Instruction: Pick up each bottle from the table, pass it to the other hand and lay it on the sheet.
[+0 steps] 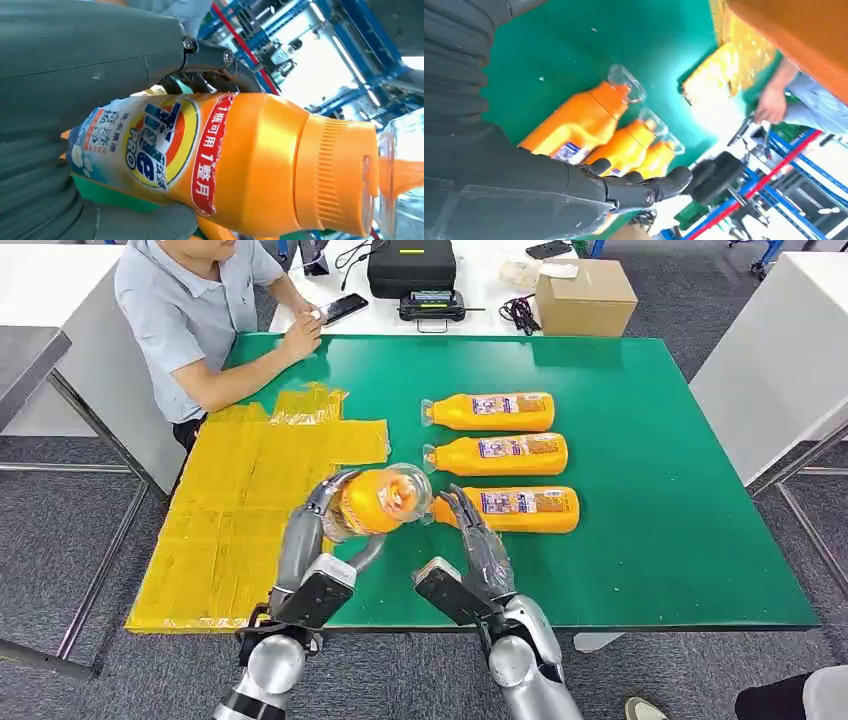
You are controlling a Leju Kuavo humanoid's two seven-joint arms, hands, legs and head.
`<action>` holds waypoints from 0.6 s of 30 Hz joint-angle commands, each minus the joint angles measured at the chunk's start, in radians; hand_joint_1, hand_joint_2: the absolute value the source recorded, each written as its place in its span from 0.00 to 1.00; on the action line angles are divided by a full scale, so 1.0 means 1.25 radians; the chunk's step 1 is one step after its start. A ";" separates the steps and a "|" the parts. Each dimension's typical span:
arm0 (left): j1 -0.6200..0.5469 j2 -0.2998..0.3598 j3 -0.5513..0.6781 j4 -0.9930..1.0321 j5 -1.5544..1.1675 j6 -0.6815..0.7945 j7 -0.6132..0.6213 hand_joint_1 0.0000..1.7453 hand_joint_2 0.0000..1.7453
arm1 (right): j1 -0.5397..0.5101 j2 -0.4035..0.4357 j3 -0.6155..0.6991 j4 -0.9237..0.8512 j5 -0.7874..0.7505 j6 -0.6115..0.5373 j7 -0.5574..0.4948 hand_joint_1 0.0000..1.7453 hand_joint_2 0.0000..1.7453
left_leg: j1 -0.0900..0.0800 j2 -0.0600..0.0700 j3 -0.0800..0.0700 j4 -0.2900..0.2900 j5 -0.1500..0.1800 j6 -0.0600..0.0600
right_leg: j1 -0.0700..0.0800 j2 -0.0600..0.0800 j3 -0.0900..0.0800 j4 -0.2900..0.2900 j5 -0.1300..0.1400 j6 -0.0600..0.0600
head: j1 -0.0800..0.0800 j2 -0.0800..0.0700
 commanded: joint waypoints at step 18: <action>-0.085 0.050 0.163 0.132 -0.694 0.144 0.253 1.00 1.00 | 0.034 -0.026 0.032 -0.073 -0.037 0.010 -0.015 0.00 1.00 | 0.001 0.001 0.004 -0.001 -0.001 -0.002 | 0.001 0.000 0.004 -0.001 -0.001 -0.002 | 0.000 0.000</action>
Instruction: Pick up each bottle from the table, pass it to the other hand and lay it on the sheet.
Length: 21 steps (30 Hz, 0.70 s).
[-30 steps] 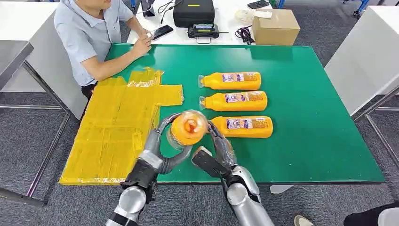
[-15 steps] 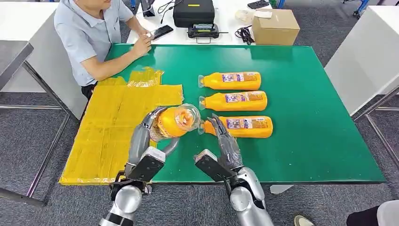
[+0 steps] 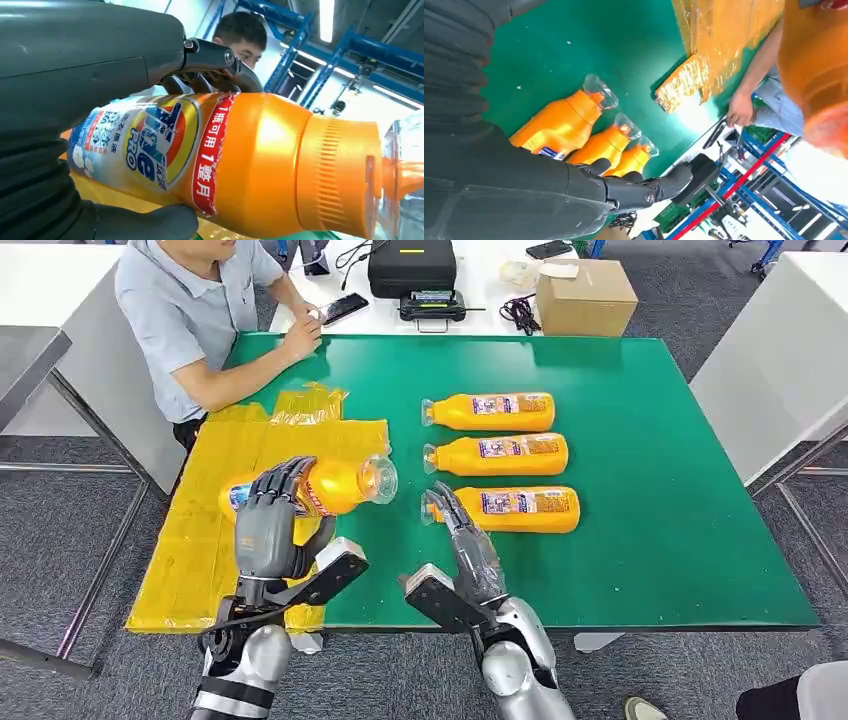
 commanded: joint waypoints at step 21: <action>-0.149 0.133 -0.068 0.393 -0.266 -0.119 0.244 1.00 1.00 | 0.042 -0.027 -0.061 -0.020 -0.031 -0.009 -0.062 0.00 1.00 | 0.001 0.000 0.002 0.000 -0.001 -0.002 | 0.001 -0.001 0.002 0.000 -0.001 -0.002 | 0.000 0.000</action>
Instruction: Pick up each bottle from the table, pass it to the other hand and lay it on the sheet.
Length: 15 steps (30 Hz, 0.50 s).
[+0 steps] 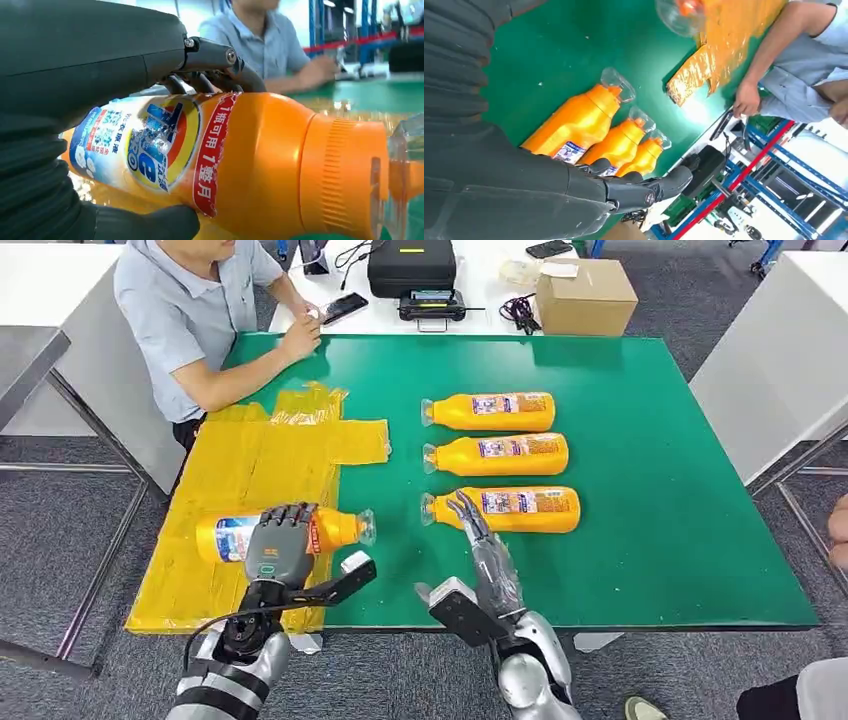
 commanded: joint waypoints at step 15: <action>-0.081 0.050 -0.090 0.148 0.000 -0.023 0.034 0.00 1.00 | -0.014 -0.012 -0.014 0.025 -0.002 -0.001 -0.010 0.00 1.00 | 0.001 0.000 0.002 0.000 -0.001 -0.001 | 0.001 0.000 0.003 -0.001 -0.001 -0.002 | 0.000 0.000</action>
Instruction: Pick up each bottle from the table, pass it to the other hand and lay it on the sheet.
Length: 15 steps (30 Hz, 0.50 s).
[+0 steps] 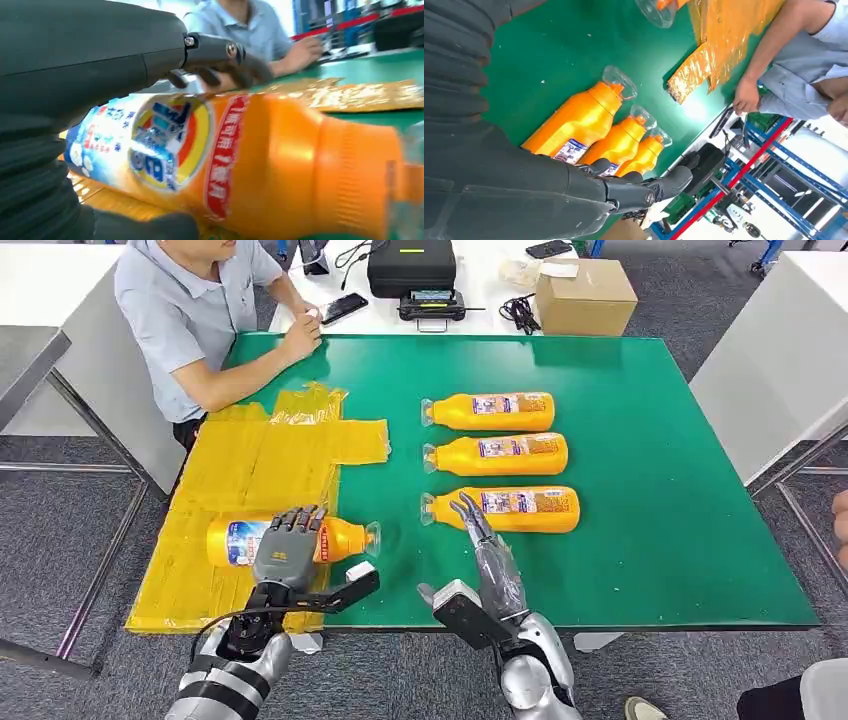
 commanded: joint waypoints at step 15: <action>-0.065 0.035 -0.068 0.097 0.000 -0.016 0.026 0.00 1.00 | -0.030 -0.011 -0.017 0.047 -0.006 -0.001 -0.002 0.00 1.00 | 0.001 0.001 0.003 0.000 -0.001 -0.001 | 0.001 0.000 0.003 -0.001 -0.001 -0.002 | 0.000 0.000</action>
